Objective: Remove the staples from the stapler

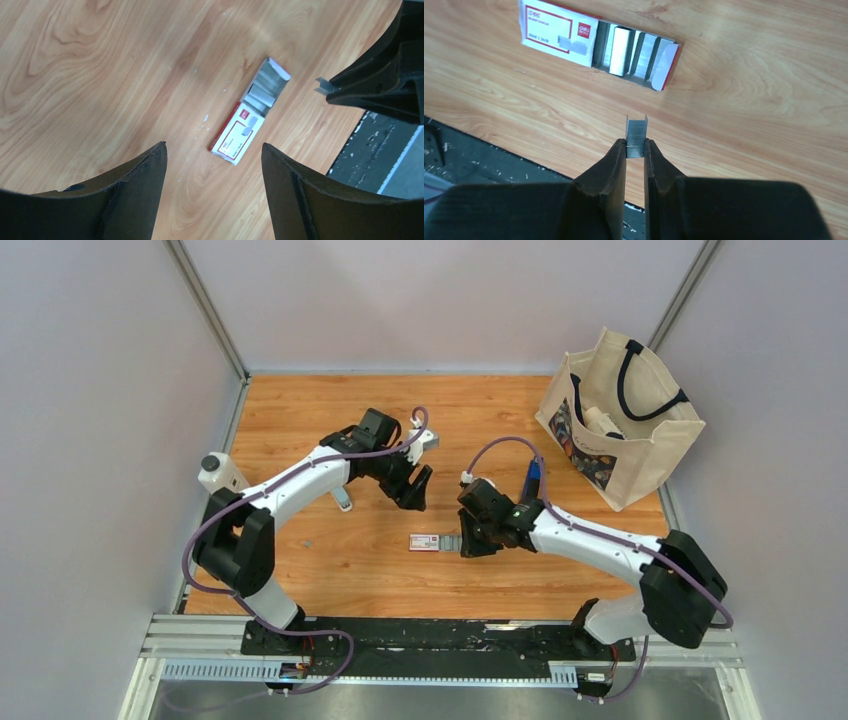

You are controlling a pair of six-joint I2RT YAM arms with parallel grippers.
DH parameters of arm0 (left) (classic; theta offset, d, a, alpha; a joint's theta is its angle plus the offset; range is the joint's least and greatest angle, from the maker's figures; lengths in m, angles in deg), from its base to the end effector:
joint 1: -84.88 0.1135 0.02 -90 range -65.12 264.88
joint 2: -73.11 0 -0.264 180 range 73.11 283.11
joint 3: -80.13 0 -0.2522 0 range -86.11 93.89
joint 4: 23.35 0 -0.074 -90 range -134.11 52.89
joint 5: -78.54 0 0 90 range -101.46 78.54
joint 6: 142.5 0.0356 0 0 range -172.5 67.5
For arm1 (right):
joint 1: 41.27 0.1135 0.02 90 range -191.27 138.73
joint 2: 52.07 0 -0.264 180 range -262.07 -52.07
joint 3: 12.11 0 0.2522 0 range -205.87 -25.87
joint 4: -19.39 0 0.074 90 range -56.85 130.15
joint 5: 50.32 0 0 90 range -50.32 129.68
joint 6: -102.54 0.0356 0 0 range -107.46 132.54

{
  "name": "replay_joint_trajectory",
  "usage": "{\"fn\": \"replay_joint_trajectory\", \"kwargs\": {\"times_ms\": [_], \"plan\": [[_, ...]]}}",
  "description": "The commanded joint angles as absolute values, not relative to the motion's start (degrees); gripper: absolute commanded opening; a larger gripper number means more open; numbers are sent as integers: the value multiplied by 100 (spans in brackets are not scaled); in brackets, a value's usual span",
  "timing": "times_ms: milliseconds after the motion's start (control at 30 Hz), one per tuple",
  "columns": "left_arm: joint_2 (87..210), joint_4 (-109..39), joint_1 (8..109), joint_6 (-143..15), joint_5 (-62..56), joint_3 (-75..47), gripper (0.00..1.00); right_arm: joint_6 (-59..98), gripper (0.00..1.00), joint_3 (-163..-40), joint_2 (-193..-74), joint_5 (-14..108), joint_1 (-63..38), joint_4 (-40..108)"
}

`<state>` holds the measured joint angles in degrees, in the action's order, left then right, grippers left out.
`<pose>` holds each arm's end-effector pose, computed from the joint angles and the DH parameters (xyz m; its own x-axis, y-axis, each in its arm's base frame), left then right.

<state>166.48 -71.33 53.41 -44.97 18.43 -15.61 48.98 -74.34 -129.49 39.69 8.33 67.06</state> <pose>0.2820 -0.1934 0.2491 -0.6203 0.5129 -0.5935 0.7715 0.5355 -0.3436 0.1658 0.1949 0.2075 -0.9164 -0.1603 -0.3669 -0.2701 0.9239 0.2711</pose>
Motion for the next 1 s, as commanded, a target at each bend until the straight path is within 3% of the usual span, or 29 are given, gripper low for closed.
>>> {"fn": "replay_joint_trajectory", "kwargs": {"times_ms": [0,433,967], "plan": [[16619,-6823,5376,-4187,1684,-1834,76,4928,7,-7904,-13344,3581,909,6857],[16496,-6541,5394,-4380,2053,-2380,71,4822,6,-8660,-14390,3485,962,6945],[16417,-6585,5420,-4380,2141,-2406,69,4787,8,-8906,-14787,3256,962,7261]]}}
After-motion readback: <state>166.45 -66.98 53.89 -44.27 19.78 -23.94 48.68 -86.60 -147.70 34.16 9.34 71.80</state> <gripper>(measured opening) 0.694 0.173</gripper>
